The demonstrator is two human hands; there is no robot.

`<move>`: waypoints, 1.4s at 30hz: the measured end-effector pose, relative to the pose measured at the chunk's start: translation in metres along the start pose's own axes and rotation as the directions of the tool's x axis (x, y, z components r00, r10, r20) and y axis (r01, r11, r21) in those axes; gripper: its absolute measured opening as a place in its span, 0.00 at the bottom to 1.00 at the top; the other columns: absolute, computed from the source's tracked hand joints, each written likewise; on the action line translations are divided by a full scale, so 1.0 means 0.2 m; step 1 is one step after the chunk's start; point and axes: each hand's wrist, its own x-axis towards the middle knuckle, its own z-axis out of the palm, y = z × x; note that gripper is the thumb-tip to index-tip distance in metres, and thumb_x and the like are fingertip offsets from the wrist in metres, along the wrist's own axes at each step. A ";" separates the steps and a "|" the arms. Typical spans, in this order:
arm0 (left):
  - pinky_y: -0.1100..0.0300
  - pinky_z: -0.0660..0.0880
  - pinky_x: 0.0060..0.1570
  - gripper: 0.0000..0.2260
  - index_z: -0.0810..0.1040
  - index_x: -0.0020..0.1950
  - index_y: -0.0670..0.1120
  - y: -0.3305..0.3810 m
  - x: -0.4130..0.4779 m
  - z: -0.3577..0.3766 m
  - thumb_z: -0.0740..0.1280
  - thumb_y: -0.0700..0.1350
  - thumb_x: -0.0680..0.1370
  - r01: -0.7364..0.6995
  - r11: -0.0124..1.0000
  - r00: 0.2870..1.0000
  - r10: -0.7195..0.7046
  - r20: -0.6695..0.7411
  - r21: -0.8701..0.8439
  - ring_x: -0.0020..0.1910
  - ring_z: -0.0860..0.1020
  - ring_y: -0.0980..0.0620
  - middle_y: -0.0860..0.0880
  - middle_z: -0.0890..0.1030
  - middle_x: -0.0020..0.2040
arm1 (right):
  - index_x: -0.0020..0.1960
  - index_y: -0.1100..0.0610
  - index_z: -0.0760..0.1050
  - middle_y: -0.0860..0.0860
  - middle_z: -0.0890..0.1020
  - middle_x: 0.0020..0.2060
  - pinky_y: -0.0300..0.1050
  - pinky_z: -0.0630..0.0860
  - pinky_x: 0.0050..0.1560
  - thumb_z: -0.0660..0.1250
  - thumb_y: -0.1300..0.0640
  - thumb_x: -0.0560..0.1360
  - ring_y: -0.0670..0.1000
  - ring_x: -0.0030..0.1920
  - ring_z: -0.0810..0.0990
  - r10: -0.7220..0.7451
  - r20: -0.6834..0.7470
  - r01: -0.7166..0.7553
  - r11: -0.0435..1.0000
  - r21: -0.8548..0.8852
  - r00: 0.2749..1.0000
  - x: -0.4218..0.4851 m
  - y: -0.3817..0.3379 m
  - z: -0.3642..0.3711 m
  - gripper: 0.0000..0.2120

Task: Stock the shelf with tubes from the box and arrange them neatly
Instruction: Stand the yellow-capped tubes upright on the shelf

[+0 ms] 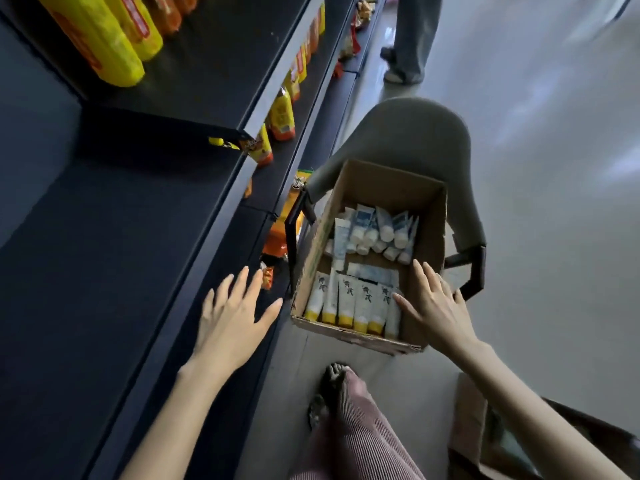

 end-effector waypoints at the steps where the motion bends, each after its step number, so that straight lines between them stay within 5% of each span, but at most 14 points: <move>1: 0.49 0.49 0.74 0.31 0.46 0.78 0.52 0.01 0.04 0.02 0.44 0.65 0.78 -0.015 1.000 1.000 0.015 0.009 0.001 0.77 0.48 0.49 0.51 0.50 0.79 | 0.78 0.51 0.41 0.52 0.50 0.78 0.59 0.54 0.72 0.50 0.35 0.77 0.54 0.77 0.52 0.011 0.007 -0.011 1.000 0.019 1.000 0.03 0.00 0.03 0.37; 8: 0.50 0.49 0.74 0.33 0.45 0.78 0.52 0.05 0.28 0.17 0.42 0.65 0.77 -0.064 0.998 0.995 0.065 0.077 -0.012 0.77 0.48 0.50 0.51 0.50 0.79 | 0.78 0.53 0.43 0.53 0.52 0.77 0.57 0.60 0.72 0.53 0.36 0.77 0.55 0.75 0.57 0.025 0.132 -0.045 0.988 0.151 0.991 0.26 -0.09 0.31 0.38; 12: 0.51 0.49 0.74 0.31 0.47 0.78 0.51 0.08 0.40 0.27 0.46 0.63 0.79 -0.063 0.996 0.993 0.069 0.097 -0.067 0.77 0.48 0.51 0.51 0.51 0.79 | 0.78 0.55 0.44 0.56 0.56 0.76 0.54 0.69 0.63 0.57 0.38 0.77 0.58 0.72 0.63 0.024 0.239 -0.089 0.961 0.263 0.971 0.42 -0.22 0.52 0.39; 17: 0.53 0.51 0.73 0.31 0.47 0.78 0.52 0.09 0.48 0.40 0.45 0.64 0.77 -0.035 0.987 0.995 0.049 0.085 -0.159 0.77 0.49 0.53 0.53 0.52 0.78 | 0.78 0.60 0.43 0.59 0.56 0.76 0.53 0.62 0.69 0.60 0.41 0.78 0.58 0.74 0.60 0.066 0.368 -0.238 0.863 0.445 0.927 0.66 -0.35 0.77 0.41; 19: 0.54 0.51 0.73 0.33 0.47 0.78 0.53 0.07 0.48 0.44 0.42 0.66 0.75 -0.001 0.979 0.996 0.018 0.082 -0.205 0.77 0.49 0.55 0.54 0.52 0.78 | 0.77 0.62 0.46 0.61 0.62 0.74 0.52 0.66 0.68 0.62 0.44 0.78 0.59 0.71 0.66 0.107 0.395 -0.314 0.801 0.509 0.912 0.75 -0.40 0.85 0.40; 29: 0.54 0.58 0.70 0.33 0.56 0.77 0.54 -0.06 0.50 0.55 0.46 0.65 0.74 0.114 0.905 0.993 -0.094 0.068 -0.409 0.75 0.54 0.58 0.56 0.61 0.76 | 0.70 0.59 0.57 0.60 0.77 0.56 0.58 0.75 0.56 0.63 0.59 0.77 0.61 0.57 0.77 0.337 0.293 -0.446 0.709 0.547 0.895 0.99 -0.51 1.09 0.25; 31: 0.55 0.58 0.70 0.30 0.58 0.76 0.54 -0.07 0.51 0.55 0.47 0.62 0.75 0.112 0.890 0.994 -0.096 0.058 -0.441 0.75 0.55 0.59 0.56 0.63 0.75 | 0.65 0.60 0.62 0.59 0.77 0.55 0.52 0.74 0.51 0.63 0.57 0.77 0.60 0.55 0.77 0.396 0.276 -0.481 0.678 0.556 0.876 1.00 -0.48 1.10 0.20; 33: 0.57 0.58 0.68 0.25 0.60 0.76 0.54 -0.07 0.50 0.56 0.50 0.58 0.79 0.100 0.875 0.995 -0.092 0.039 -0.474 0.74 0.56 0.60 0.57 0.64 0.74 | 0.64 0.60 0.64 0.59 0.77 0.56 0.49 0.74 0.50 0.64 0.55 0.77 0.60 0.55 0.77 0.466 0.309 -0.549 0.575 0.607 0.829 1.00 -0.43 1.10 0.19; 36: 0.60 0.59 0.67 0.21 0.62 0.75 0.54 -0.06 0.51 0.56 0.54 0.52 0.81 0.081 0.859 0.996 -0.087 0.013 -0.505 0.73 0.57 0.61 0.56 0.65 0.73 | 0.60 0.59 0.67 0.59 0.78 0.56 0.58 0.76 0.58 0.68 0.57 0.75 0.60 0.56 0.78 0.509 0.424 -0.618 0.306 0.724 0.749 1.00 -0.37 1.11 0.17; 42: 0.65 0.58 0.66 0.21 0.63 0.75 0.50 -0.02 0.52 0.55 0.56 0.50 0.81 0.042 0.848 0.998 -0.058 -0.014 -0.528 0.71 0.59 0.60 0.54 0.68 0.72 | 0.61 0.63 0.71 0.59 0.80 0.56 0.51 0.79 0.53 0.67 0.60 0.76 0.58 0.55 0.80 0.414 0.436 -0.527 0.132 0.840 0.799 0.94 -0.38 1.05 0.15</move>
